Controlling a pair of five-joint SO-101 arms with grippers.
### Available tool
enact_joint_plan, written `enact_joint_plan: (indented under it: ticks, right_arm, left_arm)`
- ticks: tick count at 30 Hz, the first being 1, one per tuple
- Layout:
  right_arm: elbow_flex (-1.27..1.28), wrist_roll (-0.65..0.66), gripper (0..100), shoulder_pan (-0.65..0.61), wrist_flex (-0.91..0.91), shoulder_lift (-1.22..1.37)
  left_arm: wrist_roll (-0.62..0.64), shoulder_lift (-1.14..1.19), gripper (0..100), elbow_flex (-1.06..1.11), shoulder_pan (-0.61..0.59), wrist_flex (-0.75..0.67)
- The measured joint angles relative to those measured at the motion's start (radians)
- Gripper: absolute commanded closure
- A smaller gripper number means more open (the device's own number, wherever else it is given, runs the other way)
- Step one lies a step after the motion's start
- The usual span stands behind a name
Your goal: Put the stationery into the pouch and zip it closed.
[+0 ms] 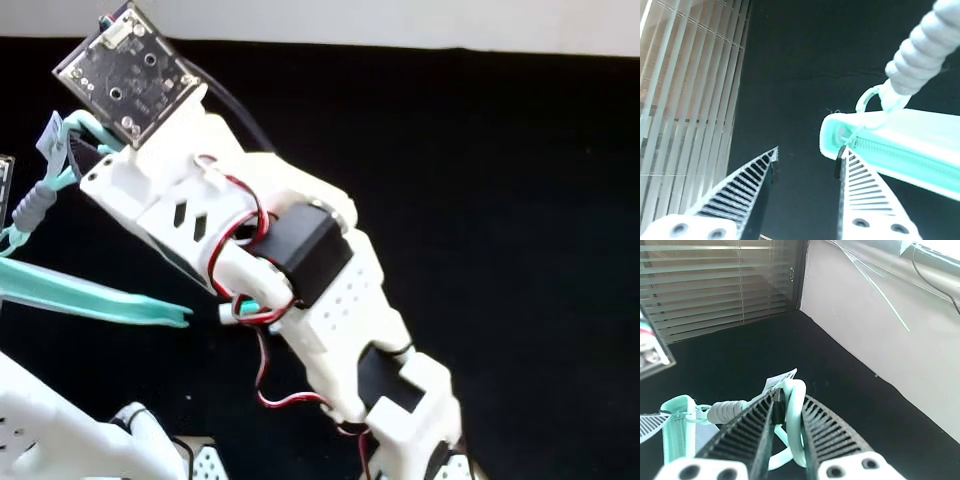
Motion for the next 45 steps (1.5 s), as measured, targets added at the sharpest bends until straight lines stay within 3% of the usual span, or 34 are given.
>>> enact_joint_plan:
  ticks: [9, 13, 19, 24, 33, 45]
  right_arm:
    - [0.0, 0.0, 99.0, 0.003, 0.0, 0.0]
    - [0.0, 0.0, 99.0, 0.006, 0.0, 0.0]
    - [0.0, 0.0, 99.0, 0.031, 0.0, 0.005]
    - [0.0, -0.006, 99.0, 0.044, 0.0, 0.005]
    - [0.0, -0.02, 99.0, 0.081, 0.015, 0.005]
    - [-0.006, -0.068, 99.0, 0.255, 0.256, 0.005]
  left_arm:
    - [0.0, 0.117, 79, 0.0, 0.002, -0.006]
    - [-0.002, 0.178, 79, -0.011, 0.094, -0.009]
    - [-0.002, 0.193, 100, -0.006, 0.224, -0.011]
    - [-0.002, 0.21, 99, 0.012, 0.292, -0.008]
    - [0.003, 0.209, 99, 0.018, 0.288, -0.005]
    - [0.258, 0.219, 99, -0.112, 0.29, 0.005]
